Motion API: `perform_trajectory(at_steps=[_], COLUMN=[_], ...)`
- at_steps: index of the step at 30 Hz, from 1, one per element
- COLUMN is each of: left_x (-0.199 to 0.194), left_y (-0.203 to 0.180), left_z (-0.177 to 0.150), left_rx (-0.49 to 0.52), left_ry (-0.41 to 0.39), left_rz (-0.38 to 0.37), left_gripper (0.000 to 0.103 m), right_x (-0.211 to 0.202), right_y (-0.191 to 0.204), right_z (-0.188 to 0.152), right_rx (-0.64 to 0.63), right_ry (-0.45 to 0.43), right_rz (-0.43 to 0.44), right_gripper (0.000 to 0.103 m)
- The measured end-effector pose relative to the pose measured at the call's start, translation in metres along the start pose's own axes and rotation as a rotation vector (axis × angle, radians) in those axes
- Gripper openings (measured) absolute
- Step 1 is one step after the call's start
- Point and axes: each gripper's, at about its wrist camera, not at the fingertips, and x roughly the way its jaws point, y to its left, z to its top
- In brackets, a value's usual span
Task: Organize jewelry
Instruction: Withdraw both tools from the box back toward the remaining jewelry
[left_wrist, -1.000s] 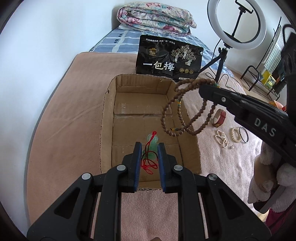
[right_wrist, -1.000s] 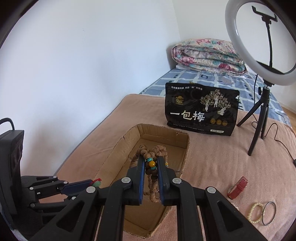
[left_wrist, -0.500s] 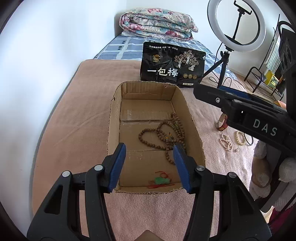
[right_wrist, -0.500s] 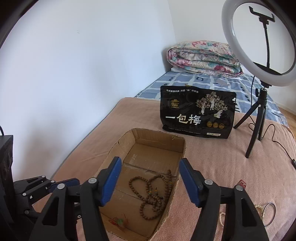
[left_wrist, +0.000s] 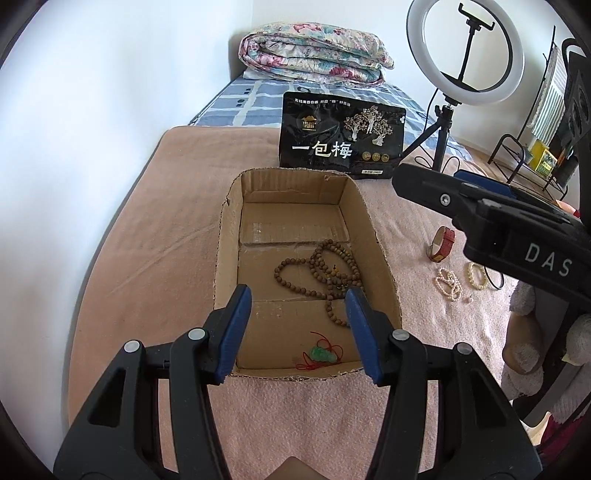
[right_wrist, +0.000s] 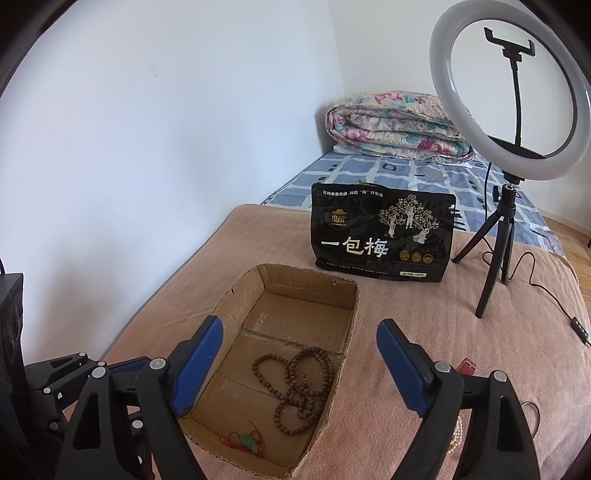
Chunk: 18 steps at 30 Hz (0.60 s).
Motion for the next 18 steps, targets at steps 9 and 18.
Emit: perform_trajectory(at_steps=[9,18], left_x=[-0.019,-0.027], left_y=[-0.019,-0.048], left_z=[-0.005,-0.01], left_rx=[0.027,0.046], left_ry=[-0.048,-0.059], left_rz=[0.0,-0.042], left_gripper=[0.055,0.055], right_x=[-0.035,-0.08], right_y=[-0.018,-0.061], right_z=[-0.006,-0.014], right_rx=[0.025,0.079], right_ry=[-0.053,-0.091], right_rz=[-0.034,-0.118], right_gripper=[0.101,0.103])
